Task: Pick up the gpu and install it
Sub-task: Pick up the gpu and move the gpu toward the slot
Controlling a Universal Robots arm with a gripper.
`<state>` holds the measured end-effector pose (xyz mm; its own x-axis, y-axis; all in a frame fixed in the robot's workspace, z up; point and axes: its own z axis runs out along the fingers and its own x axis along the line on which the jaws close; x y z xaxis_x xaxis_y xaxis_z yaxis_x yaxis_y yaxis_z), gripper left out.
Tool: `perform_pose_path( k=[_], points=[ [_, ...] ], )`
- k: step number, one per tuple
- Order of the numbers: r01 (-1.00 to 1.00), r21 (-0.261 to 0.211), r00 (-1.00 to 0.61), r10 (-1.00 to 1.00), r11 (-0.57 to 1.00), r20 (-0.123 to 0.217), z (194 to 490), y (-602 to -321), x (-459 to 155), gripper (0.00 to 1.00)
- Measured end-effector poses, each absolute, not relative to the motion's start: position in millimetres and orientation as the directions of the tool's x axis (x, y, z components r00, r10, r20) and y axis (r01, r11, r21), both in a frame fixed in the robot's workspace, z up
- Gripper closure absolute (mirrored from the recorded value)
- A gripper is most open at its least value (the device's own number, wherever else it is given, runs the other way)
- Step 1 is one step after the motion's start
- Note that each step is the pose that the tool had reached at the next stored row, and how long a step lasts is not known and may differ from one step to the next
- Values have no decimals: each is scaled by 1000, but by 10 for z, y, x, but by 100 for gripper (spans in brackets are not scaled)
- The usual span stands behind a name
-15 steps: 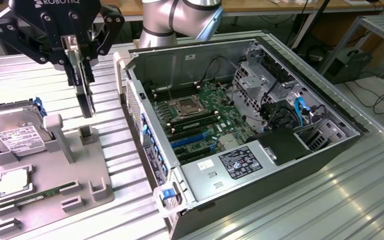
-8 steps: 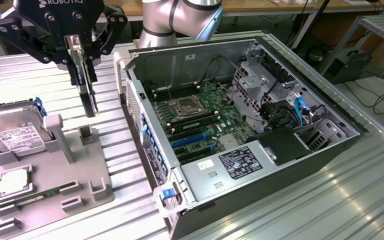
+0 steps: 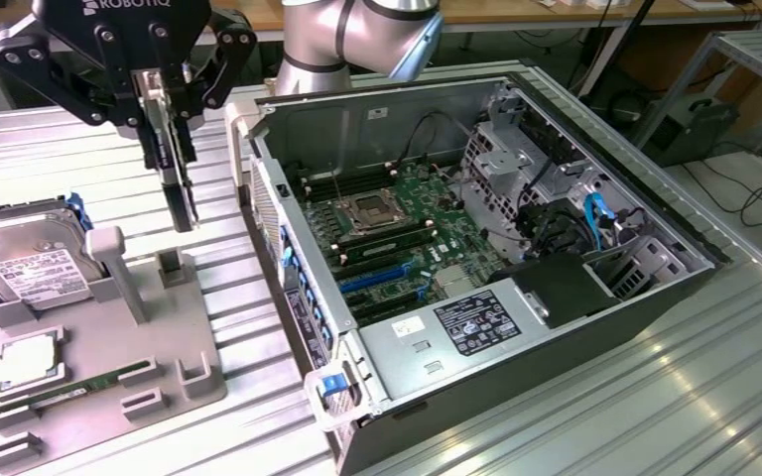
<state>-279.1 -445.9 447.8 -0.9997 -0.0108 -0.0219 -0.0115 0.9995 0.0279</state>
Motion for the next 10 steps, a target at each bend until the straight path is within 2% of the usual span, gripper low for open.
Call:
perform_pose_path(
  k=[10],
  points=[
    [-11,28,-1000,-11,1000,-22,4478,-4459,-2763,73]
  ],
)
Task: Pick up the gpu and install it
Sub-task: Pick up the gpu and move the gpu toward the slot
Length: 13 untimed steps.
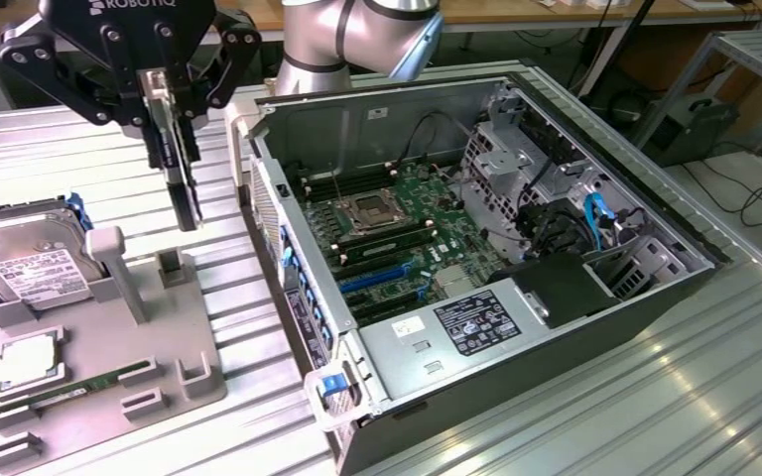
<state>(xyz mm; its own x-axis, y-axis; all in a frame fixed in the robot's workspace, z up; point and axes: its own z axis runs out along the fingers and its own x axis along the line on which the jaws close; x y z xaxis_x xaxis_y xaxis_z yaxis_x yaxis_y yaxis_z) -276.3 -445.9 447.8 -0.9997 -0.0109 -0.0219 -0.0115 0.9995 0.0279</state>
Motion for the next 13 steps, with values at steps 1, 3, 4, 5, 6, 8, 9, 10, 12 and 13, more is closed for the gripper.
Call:
perform_pose_path(
  k=[1,3,4,5,6,8,9,10,12,13],
  points=[
    [-11,28,-1000,-11,1000,-22,4478,-4459,-2761,73],
    [-11,28,-1000,-11,1000,-22,4478,-4459,-2755,73],
    [-12,28,-1000,-11,1000,-22,4478,-4459,-2752,73],
    [-11,28,-1000,-11,1000,-22,4478,-4459,-2749,73],
    [-11,28,-1000,-11,1000,-22,4478,-4459,-2745,73],
    [-12,28,-1000,-11,1000,-22,4478,-4459,-2738,73],
    [-12,28,-1000,-11,1000,-22,4478,-4459,-2730,73],
    [-11,28,-1000,-11,1000,-22,4478,-4459,-2725,73],
    [-11,28,-1000,-11,1000,-22,4478,-4459,-2716,73],
    [-11,28,-1000,-11,1000,-22,4477,-4459,-2711,73]
  ],
)
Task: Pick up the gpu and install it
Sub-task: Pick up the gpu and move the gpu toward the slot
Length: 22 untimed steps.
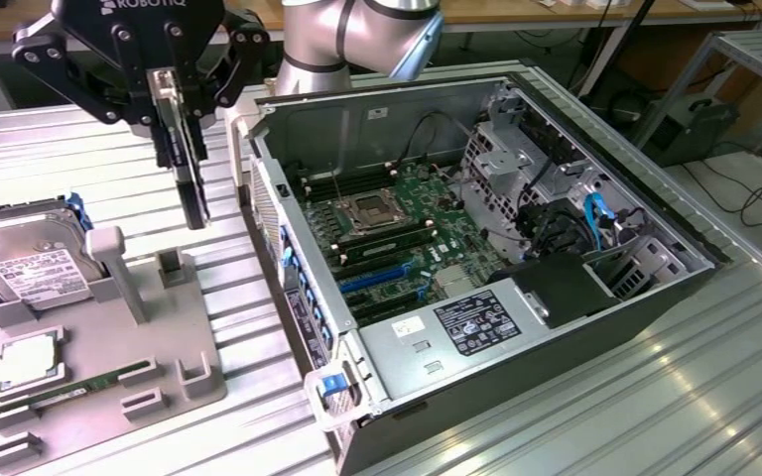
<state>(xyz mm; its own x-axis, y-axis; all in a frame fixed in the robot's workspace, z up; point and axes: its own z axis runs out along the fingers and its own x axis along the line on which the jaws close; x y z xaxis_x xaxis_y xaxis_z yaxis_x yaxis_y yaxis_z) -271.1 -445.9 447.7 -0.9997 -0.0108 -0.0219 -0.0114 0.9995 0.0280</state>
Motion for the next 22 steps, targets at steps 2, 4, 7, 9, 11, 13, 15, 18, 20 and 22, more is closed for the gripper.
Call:
perform_pose_path(
  k=[2,4,7,9,11,13,15,18,20,22],
  points=[
    [-11,28,-1000,-11,1000,-22,4478,-4459,-2700,73],
    [-11,28,-1000,-11,1000,-22,4478,-4459,-2688,73],
    [-11,28,-1000,-11,1000,-22,4478,-4459,-2673,73],
    [-11,28,-1000,-11,1000,-22,4478,-4459,-2662,73],
    [-11,28,-1000,-11,1000,-22,4478,-4459,-2648,73],
    [-11,28,-1000,-11,1000,-22,4477,-4459,-2634,73],
    [-11,28,-1000,-11,1000,-22,4477,-4459,-2620,73],
    [-11,28,-1000,-11,1000,-22,4477,-4459,-2597,73],
    [-11,28,-1000,-11,1000,-22,4477,-4459,-2586,73],
    [-11,28,-1000,-11,1000,-22,4477,-4459,-2572,73]
  ],
)
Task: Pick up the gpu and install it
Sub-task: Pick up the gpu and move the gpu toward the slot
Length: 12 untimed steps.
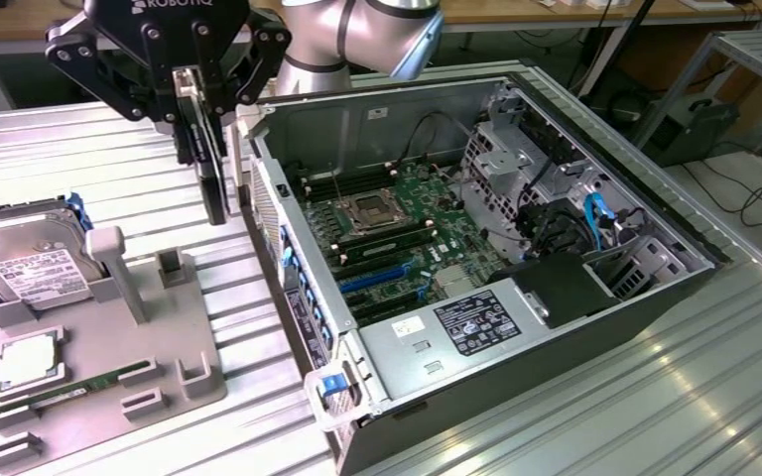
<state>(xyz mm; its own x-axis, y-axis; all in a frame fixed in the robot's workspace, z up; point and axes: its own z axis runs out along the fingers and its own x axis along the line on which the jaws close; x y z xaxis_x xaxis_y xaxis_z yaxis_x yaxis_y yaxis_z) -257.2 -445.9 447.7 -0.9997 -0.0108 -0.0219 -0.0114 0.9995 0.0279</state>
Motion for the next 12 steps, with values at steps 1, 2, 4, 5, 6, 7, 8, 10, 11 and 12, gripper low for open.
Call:
perform_pose_path(
  k=[1,2,4,5,6,7,8,10,11,12],
  points=[
    [-11,28,-1000,-11,1000,-22,4477,-4459,-2566,73],
    [-12,28,-1000,-11,1000,-22,4477,-4459,-2553,73],
    [-11,28,-1000,-11,1000,-22,4477,-4459,-2535,73],
    [-11,28,-1000,-11,1000,-22,4477,-4459,-2530,73],
    [-12,28,-1000,-11,1000,-22,4477,-4459,-2524,73],
    [-12,28,-1000,-11,1000,-22,4477,-4459,-2515,73],
    [-11,28,-1000,-11,1000,-22,4477,-4459,-2506,73],
    [-11,28,-1000,-11,1000,-22,4477,-4459,-2493,73],
    [-11,28,-1000,-11,1000,-22,4477,-4459,-2484,73],
    [-11,28,-1000,-11,1000,-22,4477,-4459,-2476,73]
  ],
)
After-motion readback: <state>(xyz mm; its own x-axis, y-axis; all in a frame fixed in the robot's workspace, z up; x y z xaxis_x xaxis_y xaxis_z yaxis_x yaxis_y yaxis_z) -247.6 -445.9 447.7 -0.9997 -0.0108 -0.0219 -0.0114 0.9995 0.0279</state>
